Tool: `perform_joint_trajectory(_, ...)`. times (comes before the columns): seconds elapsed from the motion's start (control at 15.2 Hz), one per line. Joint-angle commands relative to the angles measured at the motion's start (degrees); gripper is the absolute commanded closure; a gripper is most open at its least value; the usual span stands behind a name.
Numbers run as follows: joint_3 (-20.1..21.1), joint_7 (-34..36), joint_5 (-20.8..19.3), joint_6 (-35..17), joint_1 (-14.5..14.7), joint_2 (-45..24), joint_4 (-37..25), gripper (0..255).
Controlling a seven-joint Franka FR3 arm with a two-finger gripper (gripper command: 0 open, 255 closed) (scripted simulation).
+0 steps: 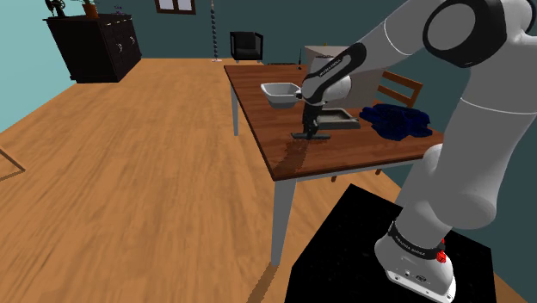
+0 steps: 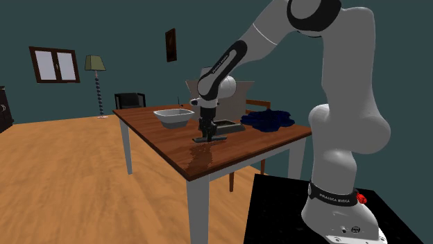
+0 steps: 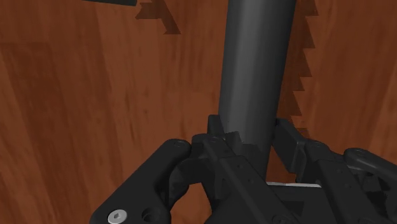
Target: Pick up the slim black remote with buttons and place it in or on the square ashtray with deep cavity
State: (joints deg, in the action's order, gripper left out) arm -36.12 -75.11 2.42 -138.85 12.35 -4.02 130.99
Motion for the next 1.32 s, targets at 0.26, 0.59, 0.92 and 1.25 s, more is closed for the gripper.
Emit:
perform_joint_trajectory(0.26,-0.21,2.23,-3.17,4.59,0.32,3.59,-1.70,255)
perform_joint_trajectory(0.59,-0.06,3.59,-5.11,8.45,0.41,6.12,-3.48,255)
perform_joint_trajectory(0.92,0.26,4.62,-6.56,12.33,0.45,8.27,-5.57,255)
perform_joint_trajectory(1.25,-0.42,3.19,-6.38,14.85,-0.05,8.28,-8.14,255)
